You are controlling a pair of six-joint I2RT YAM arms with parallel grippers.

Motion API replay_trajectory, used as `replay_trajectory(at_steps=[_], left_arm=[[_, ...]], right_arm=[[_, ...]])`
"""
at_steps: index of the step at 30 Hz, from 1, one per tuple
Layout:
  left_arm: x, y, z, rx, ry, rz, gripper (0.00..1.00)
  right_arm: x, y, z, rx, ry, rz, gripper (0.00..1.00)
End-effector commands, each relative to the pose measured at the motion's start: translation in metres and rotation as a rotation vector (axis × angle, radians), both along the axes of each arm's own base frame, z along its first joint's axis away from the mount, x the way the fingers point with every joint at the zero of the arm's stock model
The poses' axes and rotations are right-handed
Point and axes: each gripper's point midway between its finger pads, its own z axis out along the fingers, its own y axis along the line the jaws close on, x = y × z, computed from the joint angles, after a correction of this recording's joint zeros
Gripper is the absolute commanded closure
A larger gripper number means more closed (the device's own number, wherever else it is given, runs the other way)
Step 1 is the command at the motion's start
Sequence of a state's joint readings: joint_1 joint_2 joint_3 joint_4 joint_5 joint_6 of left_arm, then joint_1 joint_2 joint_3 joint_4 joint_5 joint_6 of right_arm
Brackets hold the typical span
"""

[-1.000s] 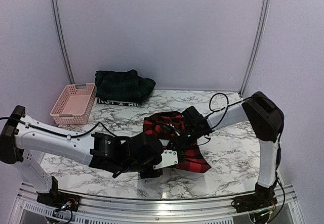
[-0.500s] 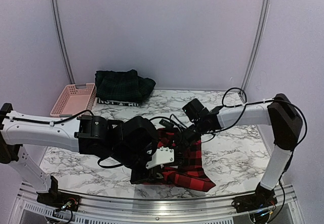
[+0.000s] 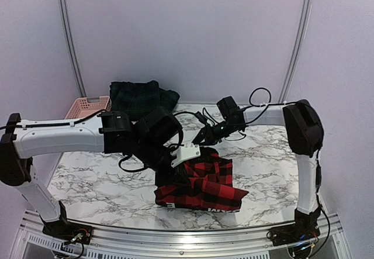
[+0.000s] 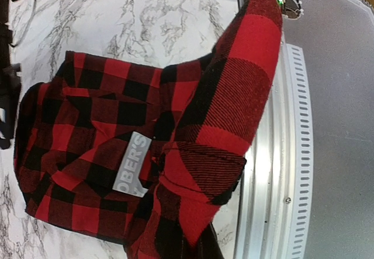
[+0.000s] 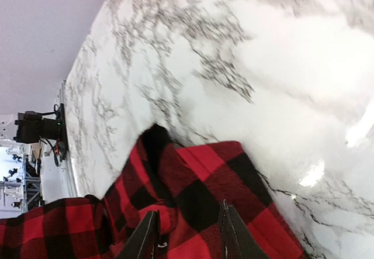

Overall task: Fold and stack the mixed laundry pile
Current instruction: Fold the 2/3-rectangle-folded T-shirt at the center of the board.

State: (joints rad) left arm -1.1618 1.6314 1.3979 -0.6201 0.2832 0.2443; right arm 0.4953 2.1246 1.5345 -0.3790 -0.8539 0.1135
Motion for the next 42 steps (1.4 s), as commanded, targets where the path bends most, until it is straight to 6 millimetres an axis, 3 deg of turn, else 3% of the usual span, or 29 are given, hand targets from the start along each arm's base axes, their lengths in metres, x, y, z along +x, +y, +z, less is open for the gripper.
replay_trajectory(at_steps=[1,7,14,19,22,25,29,33,37,39,42], left_arm=[[0.028,-0.006,0.0,0.022,-0.029,-0.013,1.0],[0.083,-0.016,-0.013,0.054,-0.068,0.017,1.0],[0.147,-0.018,-0.027,0.067,-0.108,0.066,1.0],[0.182,-0.016,-0.047,0.086,-0.105,0.096,1.0],[0.194,-0.015,-0.06,0.105,-0.102,0.104,0.99],[0.204,-0.012,-0.073,0.127,-0.096,0.12,0.98],[0.216,-0.009,-0.082,0.139,-0.099,0.135,0.96],[0.236,-0.008,-0.081,0.136,-0.117,0.182,0.88],[0.272,0.005,-0.071,0.132,-0.139,0.329,0.65],[0.287,0.019,-0.061,0.113,-0.122,0.423,0.55],[0.286,0.034,-0.038,0.019,-0.016,0.504,0.4]], right_arm=[[0.0,0.002,-0.038,-0.07,0.052,0.001,0.71],[-0.02,-0.001,-0.06,-0.087,0.112,0.042,0.76],[-0.057,0.002,-0.062,-0.075,0.144,0.102,0.77],[-0.063,0.0,-0.058,-0.063,0.149,0.117,0.77],[-0.047,-0.002,-0.043,-0.056,0.118,0.088,0.75],[-0.015,-0.013,-0.021,-0.063,0.066,0.013,0.71],[0.028,-0.039,0.003,-0.105,-0.016,-0.101,0.62],[0.057,-0.078,0.007,-0.158,-0.022,-0.214,0.57],[0.07,-0.123,0.024,-0.165,-0.032,-0.334,0.52],[0.064,-0.138,0.033,-0.154,-0.036,-0.368,0.49],[0.047,-0.148,0.049,-0.122,-0.06,-0.389,0.46]])
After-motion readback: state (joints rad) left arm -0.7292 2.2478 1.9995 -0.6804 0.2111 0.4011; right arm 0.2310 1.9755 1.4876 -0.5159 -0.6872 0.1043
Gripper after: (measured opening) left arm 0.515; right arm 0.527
